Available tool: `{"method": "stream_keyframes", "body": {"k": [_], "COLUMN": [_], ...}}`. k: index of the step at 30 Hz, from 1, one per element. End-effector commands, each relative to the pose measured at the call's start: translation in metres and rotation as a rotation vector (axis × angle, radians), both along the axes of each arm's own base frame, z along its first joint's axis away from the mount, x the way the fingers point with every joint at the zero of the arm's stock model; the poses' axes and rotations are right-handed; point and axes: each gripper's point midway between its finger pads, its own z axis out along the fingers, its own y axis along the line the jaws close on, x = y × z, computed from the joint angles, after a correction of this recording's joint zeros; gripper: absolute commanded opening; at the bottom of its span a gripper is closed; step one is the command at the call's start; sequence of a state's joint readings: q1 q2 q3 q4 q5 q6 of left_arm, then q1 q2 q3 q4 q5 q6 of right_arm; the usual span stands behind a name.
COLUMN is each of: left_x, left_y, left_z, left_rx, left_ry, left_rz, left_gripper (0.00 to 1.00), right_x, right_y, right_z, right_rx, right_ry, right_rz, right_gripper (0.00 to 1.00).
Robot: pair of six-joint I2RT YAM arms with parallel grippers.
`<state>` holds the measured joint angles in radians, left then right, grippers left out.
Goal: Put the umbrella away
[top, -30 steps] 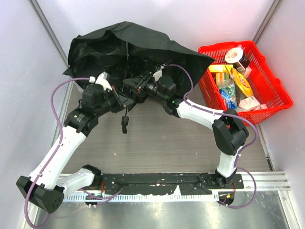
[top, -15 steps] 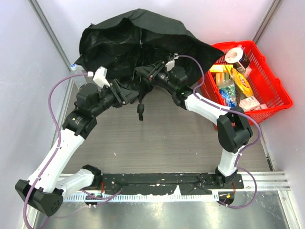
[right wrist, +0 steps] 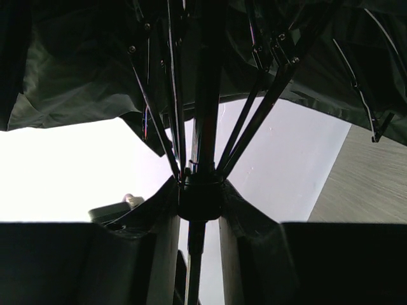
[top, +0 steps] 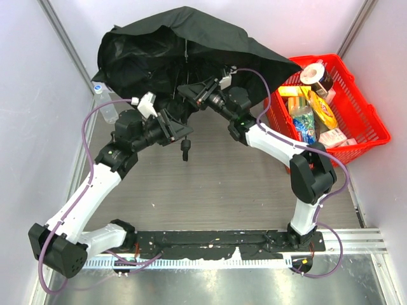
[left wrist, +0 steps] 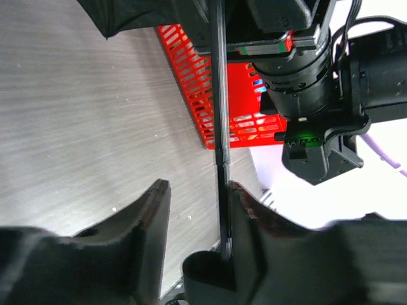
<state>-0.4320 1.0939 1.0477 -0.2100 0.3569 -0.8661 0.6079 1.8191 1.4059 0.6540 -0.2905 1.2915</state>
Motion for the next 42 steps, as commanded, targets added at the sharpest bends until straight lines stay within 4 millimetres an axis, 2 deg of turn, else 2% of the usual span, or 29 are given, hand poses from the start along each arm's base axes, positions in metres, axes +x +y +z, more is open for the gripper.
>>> {"method": "stream_keyframes", "body": {"k": [1,3,5,6,7,8,9,10,11,12,15,17,18,19,20,21,22,23,24,25,28,29,31,34,36,39,41,42], "left_x": [0.003,0.005,0.007,0.01,0.012,0.014,0.015,0.016,0.016,0.017,0.016,0.012,0.009,0.005,0.001,-0.005,-0.012,-0.018,-0.026,-0.035,-0.044,-0.042,-0.038,-0.028,-0.016,0.006,0.018,0.023], "left_y": [-0.007,-0.008,-0.004,0.0,0.006,0.011,0.015,0.02,0.023,0.025,0.025,0.021,0.02,0.02,0.019,0.02,0.023,0.027,0.032,0.037,0.047,0.053,0.066,0.073,0.077,0.083,0.084,0.084], "left_z": [0.022,0.02,0.031,0.038,0.05,0.056,0.065,0.074,0.081,0.085,0.084,0.079,0.077,0.074,0.069,0.071,0.068,0.069,0.072,0.074,0.062,0.064,0.058,0.085,0.1,0.119,0.134,0.139], "left_rx": [-0.036,-0.05,-0.058,-0.053,-0.044,-0.024,-0.002,0.01,0.015,0.02,0.031,0.017,0.008,0.004,0.0,-0.011,-0.006,0.004,0.013,0.031,0.133,0.171,0.231,0.169,0.12,0.059,0.009,-0.005], "left_ry": [-0.052,-0.047,-0.083,-0.106,-0.138,-0.158,-0.186,-0.217,-0.24,-0.256,-0.251,-0.236,-0.226,-0.214,-0.206,-0.219,-0.228,-0.247,-0.269,-0.291,-0.285,-0.273,-0.206,-0.208,-0.211,-0.221,-0.241,-0.245], "left_rz": [-0.024,-0.017,0.009,0.04,0.07,0.094,0.114,0.136,0.148,0.156,0.151,0.126,0.114,0.103,0.093,0.083,0.079,0.08,0.077,0.074,0.065,0.086,0.12,0.169,0.216,0.266,0.274,0.278], "left_gripper": [0.33,0.17,0.03,0.0,0.0,0.0,0.0,0.0,0.0,0.0,0.0,0.0,0.03,0.13,0.31,0.49,0.61,0.69,0.73,0.77,0.87,0.86,0.77,0.77,0.86,0.89,0.99,0.96], "right_x": [-0.028,-0.028,-0.029,-0.037,-0.041,-0.061,-0.069,-0.09,-0.097,-0.113,-0.116,-0.101,-0.09,-0.086,-0.072,-0.066,-0.06,-0.054,-0.055,-0.051,-0.051,-0.051,-0.056,-0.065,-0.069,-0.076,-0.079,-0.082], "right_y": [-0.015,-0.015,-0.012,-0.006,-0.001,0.012,0.02,0.034,0.037,0.042,0.043,0.032,0.023,0.019,0.008,0.005,-0.005,-0.006,-0.011,-0.012,-0.028,-0.033,-0.035,-0.033,-0.032,-0.032,-0.032,-0.031], "right_z": [0.067,0.067,0.06,0.057,0.042,0.039,0.019,0.003,-0.001,-0.003,0.002,0.012,0.023,0.029,0.04,0.04,0.056,0.055,0.068,0.068,0.072,0.075,0.072,0.078,0.081,0.085,0.081,0.082], "right_rx": [0.07,0.047,0.019,0.008,-0.011,-0.016,-0.045,-0.061,-0.05,-0.018,-0.01,-0.038,-0.027,-0.009,0.016,0.029,0.05,0.042,0.042,0.044,0.076,0.085,0.09,0.119,0.127,0.125,0.121,0.122], "right_ry": [-0.204,-0.204,-0.182,-0.169,-0.145,-0.144,-0.114,-0.095,-0.086,-0.085,-0.098,-0.127,-0.144,-0.146,-0.172,-0.164,-0.212,-0.226,-0.277,-0.283,-0.331,-0.34,-0.343,-0.349,-0.356,-0.368,-0.36,-0.365], "right_rz": [-0.018,-0.034,-0.045,-0.034,-0.03,0.007,0.019,0.058,0.058,0.087,0.096,0.053,0.041,0.046,0.036,0.043,0.046,0.058,0.091,0.103,0.134,0.139,0.166,0.196,0.207,0.218,0.224,0.227], "right_gripper": [0.01,0.01,0.01,0.01,0.01,0.01,0.01,0.01,0.01,0.01,0.01,0.01,0.01,0.01,0.01,0.01,0.01,0.01,0.01,0.01,0.01,0.01,0.01,0.01,0.01,0.01,0.01,0.01]}}
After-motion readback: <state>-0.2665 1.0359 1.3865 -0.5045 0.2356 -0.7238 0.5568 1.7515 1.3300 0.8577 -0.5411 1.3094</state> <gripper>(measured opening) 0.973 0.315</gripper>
